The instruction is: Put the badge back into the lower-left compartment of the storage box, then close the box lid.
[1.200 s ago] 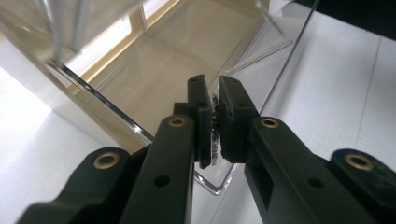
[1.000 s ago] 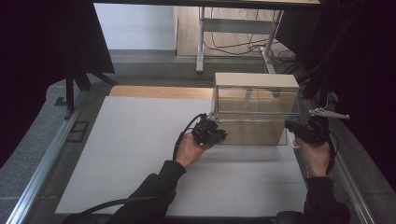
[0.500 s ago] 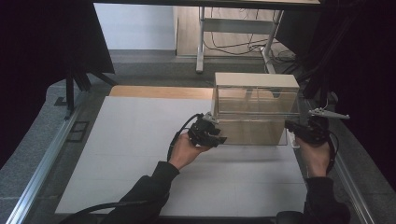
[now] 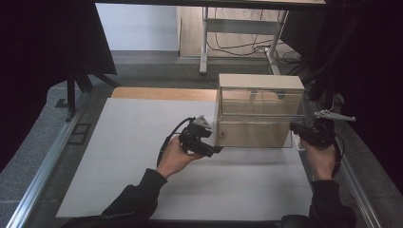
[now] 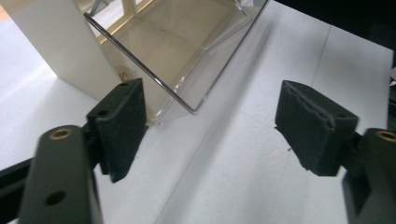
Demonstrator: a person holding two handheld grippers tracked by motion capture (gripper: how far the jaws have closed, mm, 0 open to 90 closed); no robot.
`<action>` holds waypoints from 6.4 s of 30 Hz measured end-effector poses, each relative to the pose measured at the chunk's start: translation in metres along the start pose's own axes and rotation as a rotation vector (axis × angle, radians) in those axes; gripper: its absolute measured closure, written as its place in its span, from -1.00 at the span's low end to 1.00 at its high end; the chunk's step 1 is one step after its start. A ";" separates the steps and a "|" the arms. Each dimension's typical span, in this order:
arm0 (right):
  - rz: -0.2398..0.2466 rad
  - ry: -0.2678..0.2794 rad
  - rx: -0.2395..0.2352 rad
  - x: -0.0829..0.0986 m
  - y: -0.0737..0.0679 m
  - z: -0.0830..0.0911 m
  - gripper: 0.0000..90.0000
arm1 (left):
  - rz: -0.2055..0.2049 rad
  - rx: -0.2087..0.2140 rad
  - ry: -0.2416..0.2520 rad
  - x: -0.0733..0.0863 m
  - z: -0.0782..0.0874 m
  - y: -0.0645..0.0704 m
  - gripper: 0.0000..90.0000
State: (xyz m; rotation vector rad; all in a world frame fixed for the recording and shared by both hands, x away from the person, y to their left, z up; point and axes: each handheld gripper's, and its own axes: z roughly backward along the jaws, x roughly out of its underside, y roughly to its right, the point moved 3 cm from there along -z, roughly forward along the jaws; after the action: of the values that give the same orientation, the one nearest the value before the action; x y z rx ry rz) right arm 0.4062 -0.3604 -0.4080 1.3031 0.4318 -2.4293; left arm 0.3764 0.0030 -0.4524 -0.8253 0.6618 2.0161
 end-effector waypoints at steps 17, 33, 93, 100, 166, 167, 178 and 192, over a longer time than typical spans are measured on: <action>-0.002 -0.002 -0.001 0.000 0.000 0.000 1.00 | 0.049 0.001 -0.002 0.033 0.038 0.004 -0.97; -0.003 -0.002 -0.003 0.000 0.000 -0.001 1.00 | 0.106 0.012 0.060 0.086 0.095 0.008 -1.00; 0.015 -0.012 -0.008 0.004 -0.005 0.003 0.99 | 0.332 -0.256 0.047 0.231 0.192 0.017 -1.00; 0.025 -0.030 -0.012 0.008 -0.006 0.004 0.99 | 0.336 -0.257 0.040 0.231 0.191 0.017 -1.00; 0.064 -0.183 -0.001 0.064 -0.014 -0.013 0.99 | 0.337 -0.274 0.000 0.230 0.187 0.016 -0.98; 0.065 -0.188 0.002 0.065 -0.014 -0.013 0.99 | 0.337 -0.274 0.000 0.230 0.187 0.016 -0.98; 0.064 -0.208 -0.008 0.070 -0.014 -0.016 0.99 | 0.337 -0.273 -0.001 0.229 0.187 0.016 -0.98; 0.091 -0.240 -0.027 0.073 -0.023 -0.019 0.88 | 0.340 -0.276 -0.002 0.229 0.187 0.016 -0.98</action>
State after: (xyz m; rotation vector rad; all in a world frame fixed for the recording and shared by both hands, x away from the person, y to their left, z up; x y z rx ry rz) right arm 0.3728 -0.3431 -0.4770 0.9820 0.3315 -2.4543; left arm 0.2062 0.2403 -0.5020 -0.9178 0.5584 2.4558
